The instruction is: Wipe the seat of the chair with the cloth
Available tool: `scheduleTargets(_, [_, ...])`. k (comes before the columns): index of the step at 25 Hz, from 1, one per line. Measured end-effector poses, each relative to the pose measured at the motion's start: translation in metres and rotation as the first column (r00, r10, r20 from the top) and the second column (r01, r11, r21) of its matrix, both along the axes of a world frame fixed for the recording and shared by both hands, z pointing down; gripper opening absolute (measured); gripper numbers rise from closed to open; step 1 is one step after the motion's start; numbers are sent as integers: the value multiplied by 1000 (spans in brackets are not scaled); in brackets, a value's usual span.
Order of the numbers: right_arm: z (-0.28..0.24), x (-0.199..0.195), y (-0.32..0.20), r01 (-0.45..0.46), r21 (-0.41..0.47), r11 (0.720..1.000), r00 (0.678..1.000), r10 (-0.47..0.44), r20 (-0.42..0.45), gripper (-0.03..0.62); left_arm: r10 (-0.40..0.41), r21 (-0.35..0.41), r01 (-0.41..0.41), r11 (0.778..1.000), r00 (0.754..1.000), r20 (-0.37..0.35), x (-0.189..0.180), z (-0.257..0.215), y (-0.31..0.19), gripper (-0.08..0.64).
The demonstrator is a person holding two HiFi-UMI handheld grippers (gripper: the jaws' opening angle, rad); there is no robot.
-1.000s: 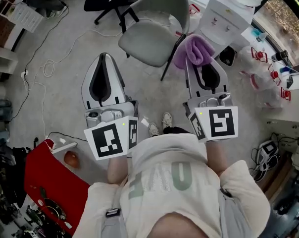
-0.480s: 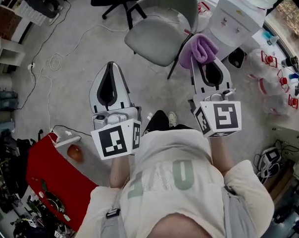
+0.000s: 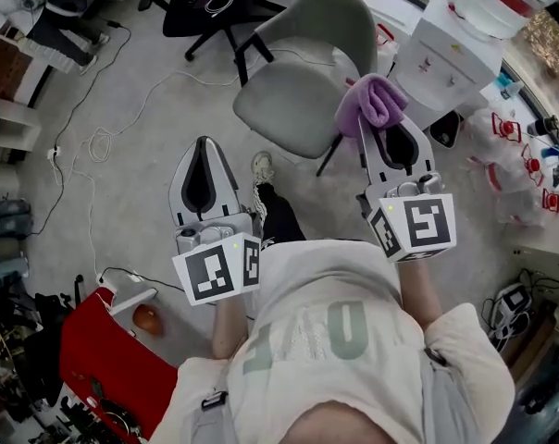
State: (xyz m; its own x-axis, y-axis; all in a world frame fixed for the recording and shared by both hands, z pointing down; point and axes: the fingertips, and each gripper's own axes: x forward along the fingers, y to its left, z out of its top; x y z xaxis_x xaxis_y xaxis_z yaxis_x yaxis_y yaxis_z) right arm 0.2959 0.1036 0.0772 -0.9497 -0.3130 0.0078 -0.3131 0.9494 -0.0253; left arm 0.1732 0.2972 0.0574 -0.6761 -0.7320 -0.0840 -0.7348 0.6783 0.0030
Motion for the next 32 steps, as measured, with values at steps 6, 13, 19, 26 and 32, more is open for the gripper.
scheduleTargets(6, [8,-107,-38,-94,-27,995,995,93,-30,89,97,12,-97,995,995,-11,-123,0,-50,12])
scheduleTargets(13, [3,-254,-74,-175,-33,984,982,172,-73,89,221,13,-221,975,975,-8,-277,-17,-110,12])
scheduleTargets(19, [4,-327,-108,-311,-76,948,947,301,-113,89,335,30,-335,942,942,13,-381,-35,-163,12])
scheduleTargets(26, [19,-296,-133,-529,-110,842,843,506,-182,89,527,49,-526,849,850,-12,-394,-10,-236,12])
scheduleTargets(32, [25,-253,-142,-639,-126,759,766,613,-194,89,659,47,-657,752,752,-26,-345,-4,-273,12])
